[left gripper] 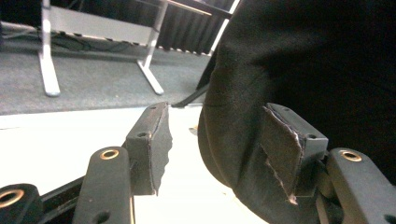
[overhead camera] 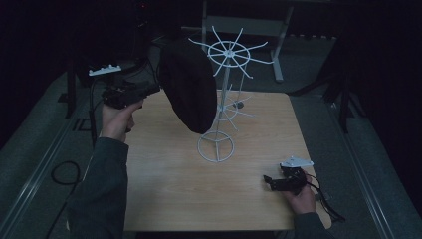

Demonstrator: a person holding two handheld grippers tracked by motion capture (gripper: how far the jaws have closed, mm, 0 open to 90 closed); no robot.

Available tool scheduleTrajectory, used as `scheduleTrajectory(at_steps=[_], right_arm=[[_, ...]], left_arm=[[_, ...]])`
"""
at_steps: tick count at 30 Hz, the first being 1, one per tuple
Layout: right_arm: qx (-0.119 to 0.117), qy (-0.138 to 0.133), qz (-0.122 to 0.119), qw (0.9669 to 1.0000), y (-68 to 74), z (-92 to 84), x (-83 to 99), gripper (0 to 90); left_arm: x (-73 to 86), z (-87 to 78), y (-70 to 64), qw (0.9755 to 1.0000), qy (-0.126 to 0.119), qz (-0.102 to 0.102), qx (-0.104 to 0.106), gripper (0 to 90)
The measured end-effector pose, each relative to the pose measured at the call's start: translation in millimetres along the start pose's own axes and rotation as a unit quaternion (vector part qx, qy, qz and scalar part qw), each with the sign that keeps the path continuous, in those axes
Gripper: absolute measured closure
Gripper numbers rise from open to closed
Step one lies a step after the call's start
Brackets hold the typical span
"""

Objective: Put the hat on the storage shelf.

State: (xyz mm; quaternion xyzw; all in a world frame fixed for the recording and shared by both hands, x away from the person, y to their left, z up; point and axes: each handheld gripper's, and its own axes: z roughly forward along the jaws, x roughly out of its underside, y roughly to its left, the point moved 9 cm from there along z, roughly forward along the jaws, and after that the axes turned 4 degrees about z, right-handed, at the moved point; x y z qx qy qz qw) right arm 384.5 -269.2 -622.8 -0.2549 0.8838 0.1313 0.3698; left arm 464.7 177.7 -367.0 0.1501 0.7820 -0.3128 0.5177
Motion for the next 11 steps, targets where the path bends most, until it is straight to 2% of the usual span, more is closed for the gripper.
scheduleTrajectory(at_steps=[3, 5, 8, 11], right_arm=[[0.000, 0.000, 0.000, 1.0000, 0.0, 0.0, 0.0, 12.3], [0.000, 0.000, 0.000, 1.0000, -0.1, 0.0, 0.1, 12.3], [0.000, 0.000, 0.000, 1.0000, -0.1, -0.1, 0.1, 12.3], [0.000, 0.000, 0.000, 1.0000, -0.1, -0.1, 0.1, 12.3]], left_arm=[[8.1, -4.4, 3.4, 0.9999, 0.008, 0.001, -0.015, 43.1], [14.6, -5.5, 4.1, 0.9991, 0.024, 0.015, -0.031, 43.1], [20.6, -7.8, 1.7, 0.9986, 0.027, 0.026, -0.037, 43.1], [28.8, -10.5, 3.3, 0.9958, 0.040, 0.047, -0.067, 43.1]])
